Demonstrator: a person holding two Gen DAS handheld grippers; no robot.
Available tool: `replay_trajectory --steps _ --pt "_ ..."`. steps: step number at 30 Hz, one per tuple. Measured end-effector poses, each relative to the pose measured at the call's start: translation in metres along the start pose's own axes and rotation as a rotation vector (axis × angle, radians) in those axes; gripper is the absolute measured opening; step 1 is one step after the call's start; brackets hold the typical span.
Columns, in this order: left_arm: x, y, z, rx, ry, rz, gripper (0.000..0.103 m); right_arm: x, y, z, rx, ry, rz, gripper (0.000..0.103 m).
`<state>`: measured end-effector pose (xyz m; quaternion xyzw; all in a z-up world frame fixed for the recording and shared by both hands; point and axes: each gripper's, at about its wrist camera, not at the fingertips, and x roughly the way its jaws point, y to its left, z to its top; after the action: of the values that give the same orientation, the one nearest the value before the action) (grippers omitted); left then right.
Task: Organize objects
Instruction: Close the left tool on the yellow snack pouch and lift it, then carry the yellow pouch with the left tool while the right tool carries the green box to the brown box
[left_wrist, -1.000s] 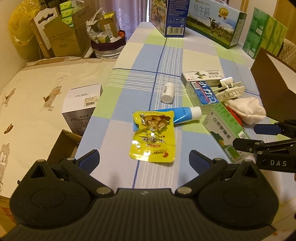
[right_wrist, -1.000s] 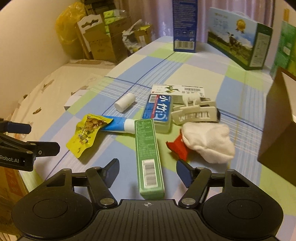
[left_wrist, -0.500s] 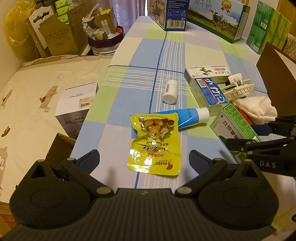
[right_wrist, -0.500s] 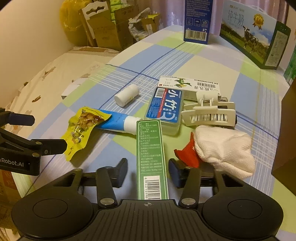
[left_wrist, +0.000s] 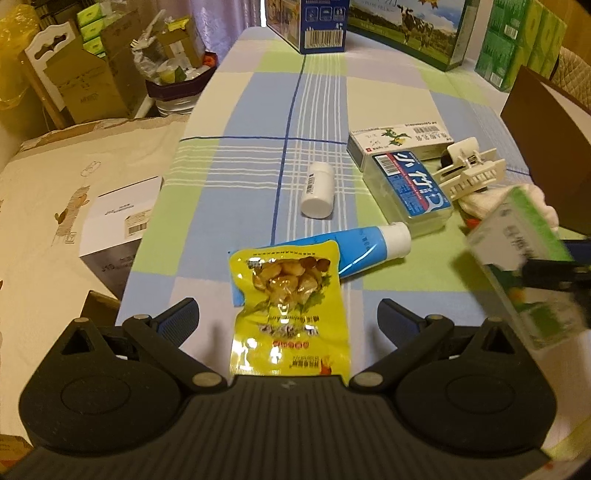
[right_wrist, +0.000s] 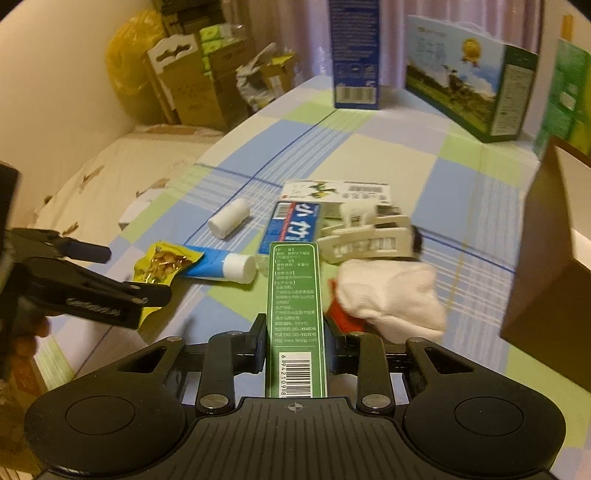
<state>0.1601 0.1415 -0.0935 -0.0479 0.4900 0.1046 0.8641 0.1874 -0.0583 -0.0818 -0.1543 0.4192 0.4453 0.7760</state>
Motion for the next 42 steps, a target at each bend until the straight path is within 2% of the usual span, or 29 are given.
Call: replay_trajectory --steps 8,12,15,16,18,24,32,42 --pt "0.027 0.006 0.005 0.007 0.046 0.016 0.102 -0.037 -0.017 -0.010 0.066 -0.034 -0.006 0.027" --pt "0.032 0.007 0.004 0.014 0.051 0.004 0.092 -0.049 -0.026 -0.015 0.095 -0.035 -0.016 0.027" --pt "0.034 0.007 0.004 0.016 0.054 -0.013 0.079 -0.054 -0.035 -0.019 0.119 -0.034 -0.028 0.027" --pt "0.032 0.006 0.003 0.019 0.044 -0.018 0.072 -0.056 -0.037 -0.020 0.128 -0.033 -0.033 0.027" --pt "0.030 0.004 0.003 0.027 0.038 -0.017 0.066 -0.060 -0.044 -0.023 0.142 -0.035 -0.043 0.027" --pt "0.018 0.004 -0.007 0.022 0.034 -0.039 0.061 -0.072 -0.060 -0.029 0.175 -0.040 -0.065 0.027" --pt "-0.006 -0.007 -0.020 0.011 0.028 -0.033 0.059 -0.085 -0.077 -0.036 0.207 -0.045 -0.079 0.027" --pt "-0.037 -0.039 -0.014 0.011 -0.013 -0.064 0.059 -0.107 -0.100 -0.044 0.235 -0.063 -0.097 0.027"
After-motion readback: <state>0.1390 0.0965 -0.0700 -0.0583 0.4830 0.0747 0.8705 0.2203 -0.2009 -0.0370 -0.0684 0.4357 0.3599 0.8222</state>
